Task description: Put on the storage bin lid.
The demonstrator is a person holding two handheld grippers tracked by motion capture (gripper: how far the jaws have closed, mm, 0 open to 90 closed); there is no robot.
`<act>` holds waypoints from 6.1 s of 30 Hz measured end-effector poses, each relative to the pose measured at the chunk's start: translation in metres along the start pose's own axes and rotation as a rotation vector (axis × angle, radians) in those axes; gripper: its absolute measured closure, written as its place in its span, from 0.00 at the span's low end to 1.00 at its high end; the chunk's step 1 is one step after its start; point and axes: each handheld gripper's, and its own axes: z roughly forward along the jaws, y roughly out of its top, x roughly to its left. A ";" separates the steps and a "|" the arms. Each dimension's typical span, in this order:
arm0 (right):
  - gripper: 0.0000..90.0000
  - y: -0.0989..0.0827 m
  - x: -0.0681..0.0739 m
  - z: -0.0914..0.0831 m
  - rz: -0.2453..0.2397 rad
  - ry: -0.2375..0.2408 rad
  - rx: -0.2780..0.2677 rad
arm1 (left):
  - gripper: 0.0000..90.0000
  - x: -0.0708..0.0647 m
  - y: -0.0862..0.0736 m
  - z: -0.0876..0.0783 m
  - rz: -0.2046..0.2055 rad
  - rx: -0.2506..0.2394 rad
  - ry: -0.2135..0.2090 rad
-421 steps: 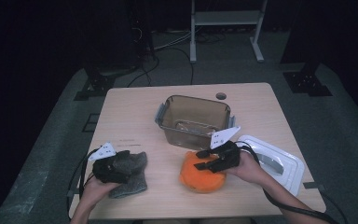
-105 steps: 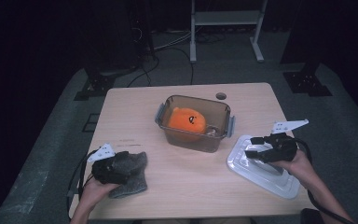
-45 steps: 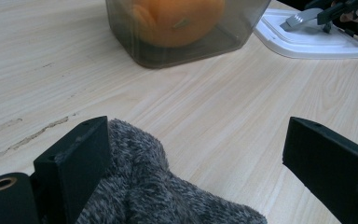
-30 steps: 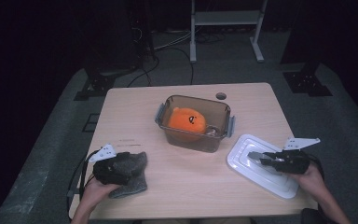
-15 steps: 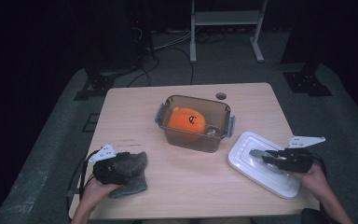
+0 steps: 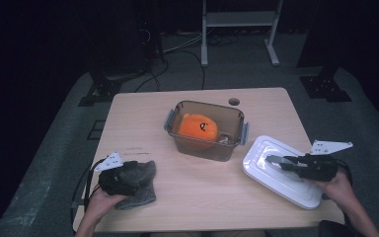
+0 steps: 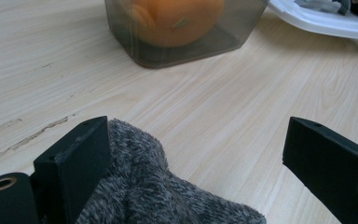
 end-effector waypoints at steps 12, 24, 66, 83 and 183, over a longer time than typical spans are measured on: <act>0.73 0.014 0.007 -0.023 -0.020 -0.005 -0.033 | 0.08 0.000 0.000 0.000 -0.003 0.001 -0.001; 0.73 0.040 0.017 -0.040 -0.066 0.012 -0.061 | 0.08 0.000 0.000 0.000 0.001 0.001 -0.002; 0.73 0.180 0.038 0.035 -0.252 0.142 -0.029 | 0.08 0.001 0.000 -0.002 0.001 -0.011 -0.010; 0.73 0.209 0.042 0.080 -0.284 0.197 -0.010 | 0.08 0.002 0.001 -0.004 -0.008 -0.033 -0.012; 0.45 0.215 0.036 0.130 -0.269 0.284 0.038 | 0.08 0.001 -0.003 -0.014 -0.012 -0.048 -0.005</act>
